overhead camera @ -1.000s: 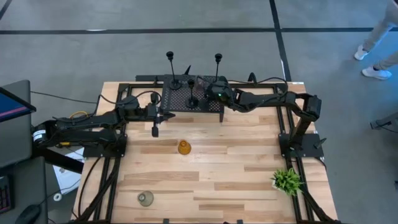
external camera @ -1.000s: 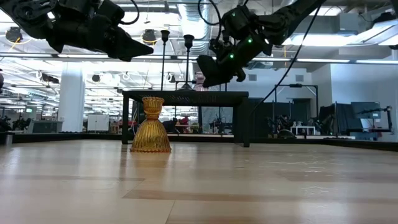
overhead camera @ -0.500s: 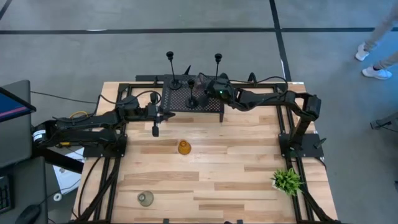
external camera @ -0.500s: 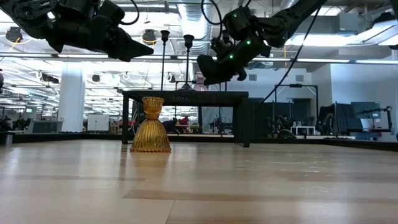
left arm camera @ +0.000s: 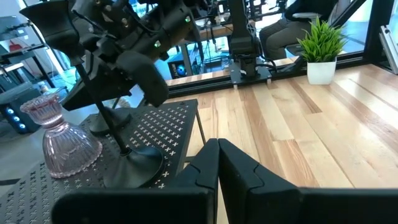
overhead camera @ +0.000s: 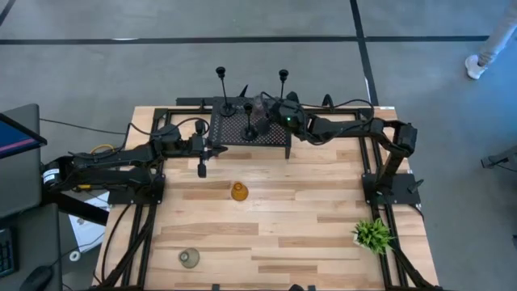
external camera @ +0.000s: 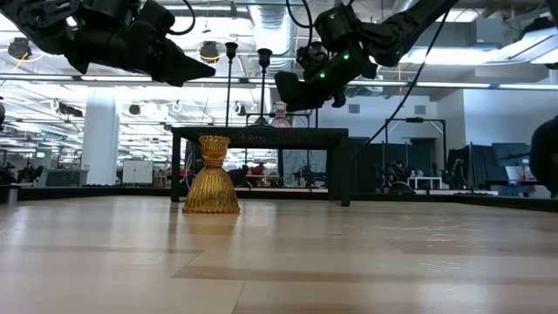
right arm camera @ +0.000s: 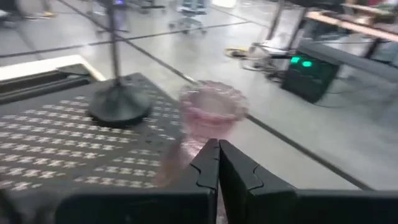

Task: Pick & Place candle stick holders
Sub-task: Put the pink glass candle holder on the shelf

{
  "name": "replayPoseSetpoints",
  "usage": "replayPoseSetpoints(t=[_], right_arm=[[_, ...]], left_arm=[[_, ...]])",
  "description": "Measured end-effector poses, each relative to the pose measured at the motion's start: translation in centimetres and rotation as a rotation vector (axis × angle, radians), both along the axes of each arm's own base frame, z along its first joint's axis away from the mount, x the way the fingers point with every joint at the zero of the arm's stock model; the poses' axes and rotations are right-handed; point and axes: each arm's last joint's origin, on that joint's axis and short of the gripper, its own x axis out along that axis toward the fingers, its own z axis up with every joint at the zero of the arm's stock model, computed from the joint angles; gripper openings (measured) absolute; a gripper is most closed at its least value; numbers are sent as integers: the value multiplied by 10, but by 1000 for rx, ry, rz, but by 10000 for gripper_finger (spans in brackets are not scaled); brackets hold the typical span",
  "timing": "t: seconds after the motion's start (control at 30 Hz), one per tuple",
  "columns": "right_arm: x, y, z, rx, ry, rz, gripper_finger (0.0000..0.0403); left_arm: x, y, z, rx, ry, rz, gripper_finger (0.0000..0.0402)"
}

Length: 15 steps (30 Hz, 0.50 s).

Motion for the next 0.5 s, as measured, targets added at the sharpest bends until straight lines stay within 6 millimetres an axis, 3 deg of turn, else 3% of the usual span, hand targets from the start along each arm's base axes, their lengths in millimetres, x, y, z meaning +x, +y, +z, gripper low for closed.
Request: replayPoseSetpoints(t=[0.2,0.5], right_arm=[[0,-1,0,24,-21,38,0],[4,18,-2,-18,21,-92,0]], left_arm=[[0,0,0,0,0,0,8],[0,0,0,0,0,0,8]])
